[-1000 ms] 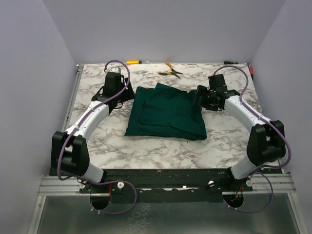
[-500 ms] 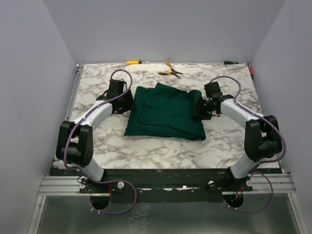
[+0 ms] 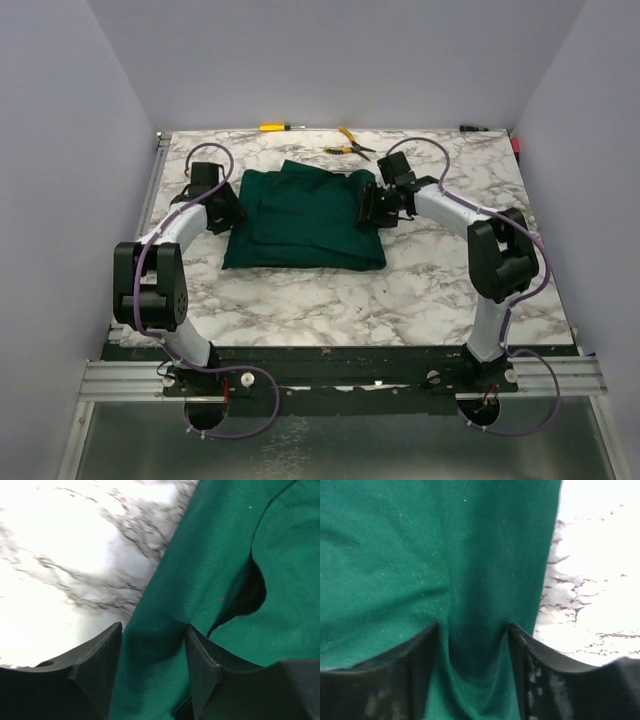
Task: Open and lay out the surgical kit
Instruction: Move the surgical kit at the center of the board, then open the surgical kit at the center of the board.
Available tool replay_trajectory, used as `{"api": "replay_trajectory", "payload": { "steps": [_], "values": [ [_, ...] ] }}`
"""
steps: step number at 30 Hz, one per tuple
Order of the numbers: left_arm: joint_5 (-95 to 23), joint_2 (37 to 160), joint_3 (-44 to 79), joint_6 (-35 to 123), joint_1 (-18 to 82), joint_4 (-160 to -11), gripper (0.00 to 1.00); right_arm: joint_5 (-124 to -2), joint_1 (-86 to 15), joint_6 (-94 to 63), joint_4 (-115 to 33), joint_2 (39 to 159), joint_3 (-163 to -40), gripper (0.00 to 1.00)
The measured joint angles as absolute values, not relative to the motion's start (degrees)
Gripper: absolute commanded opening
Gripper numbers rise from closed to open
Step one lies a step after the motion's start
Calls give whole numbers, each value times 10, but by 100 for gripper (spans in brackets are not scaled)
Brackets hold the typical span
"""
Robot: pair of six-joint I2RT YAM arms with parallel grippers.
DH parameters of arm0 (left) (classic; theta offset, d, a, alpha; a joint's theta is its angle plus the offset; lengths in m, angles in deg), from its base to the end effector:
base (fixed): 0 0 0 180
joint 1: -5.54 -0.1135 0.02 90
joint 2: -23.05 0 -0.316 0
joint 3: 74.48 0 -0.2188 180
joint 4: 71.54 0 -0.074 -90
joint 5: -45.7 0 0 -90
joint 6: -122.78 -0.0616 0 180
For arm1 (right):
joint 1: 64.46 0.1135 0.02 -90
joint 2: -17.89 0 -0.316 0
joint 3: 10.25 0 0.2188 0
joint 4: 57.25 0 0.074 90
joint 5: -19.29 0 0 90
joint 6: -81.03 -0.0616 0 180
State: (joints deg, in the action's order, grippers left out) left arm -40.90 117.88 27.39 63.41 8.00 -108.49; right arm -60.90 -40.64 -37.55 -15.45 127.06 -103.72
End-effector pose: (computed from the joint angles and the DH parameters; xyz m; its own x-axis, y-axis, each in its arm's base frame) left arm 0.3360 -0.0181 0.2564 -0.7321 -0.4776 -0.4857 -0.3429 0.8745 -0.3431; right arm 0.3679 0.1739 0.2392 -0.9080 0.1144 -0.4031 -0.0539 0.9221 0.3832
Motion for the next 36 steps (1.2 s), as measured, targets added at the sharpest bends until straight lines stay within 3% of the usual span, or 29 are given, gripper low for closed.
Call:
{"api": "replay_trajectory", "payload": {
  "steps": [4,8,17,27,36],
  "values": [
    [-416,1179,268,631,39,-1094,63,-646,-393,-405,-135,1273,-1068,78],
    [-436,1173,248,623,14,-1118,68,-686,-389,-416,-98,1249,-1078,80],
    [-484,1104,223,622,7,-1160,67,-715,-304,-355,-91,1238,-1211,68],
    [-614,970,234,682,-4,-1247,66,-656,-147,-282,-152,1478,-1490,67],
    [-720,903,240,725,-5,-1316,66,-647,-106,-235,-178,1579,-1545,67]
  ]
}}
